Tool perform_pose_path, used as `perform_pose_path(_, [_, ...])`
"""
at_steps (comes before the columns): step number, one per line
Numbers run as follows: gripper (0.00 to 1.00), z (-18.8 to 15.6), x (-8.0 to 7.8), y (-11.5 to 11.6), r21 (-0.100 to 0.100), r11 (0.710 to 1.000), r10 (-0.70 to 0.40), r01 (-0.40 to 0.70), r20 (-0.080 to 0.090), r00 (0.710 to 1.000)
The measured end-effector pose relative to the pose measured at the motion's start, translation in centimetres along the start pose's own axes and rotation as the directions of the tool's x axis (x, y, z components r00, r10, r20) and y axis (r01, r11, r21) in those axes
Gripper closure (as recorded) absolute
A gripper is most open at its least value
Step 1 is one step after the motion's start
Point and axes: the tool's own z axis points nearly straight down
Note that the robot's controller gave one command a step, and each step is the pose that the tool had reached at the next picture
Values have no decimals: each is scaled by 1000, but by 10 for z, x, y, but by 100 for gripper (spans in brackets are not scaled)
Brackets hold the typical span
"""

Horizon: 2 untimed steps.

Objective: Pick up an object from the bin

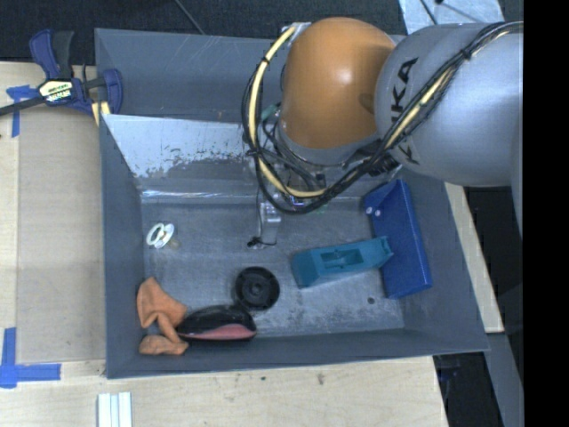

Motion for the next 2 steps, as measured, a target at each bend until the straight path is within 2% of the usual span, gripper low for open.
perform_pose_path(1, [0,-5,-2,-1,-1,1000,3,-3,9,1000])
perform_pose_path(2, [0,54,24,-6,0,993,-117,117,10,993])
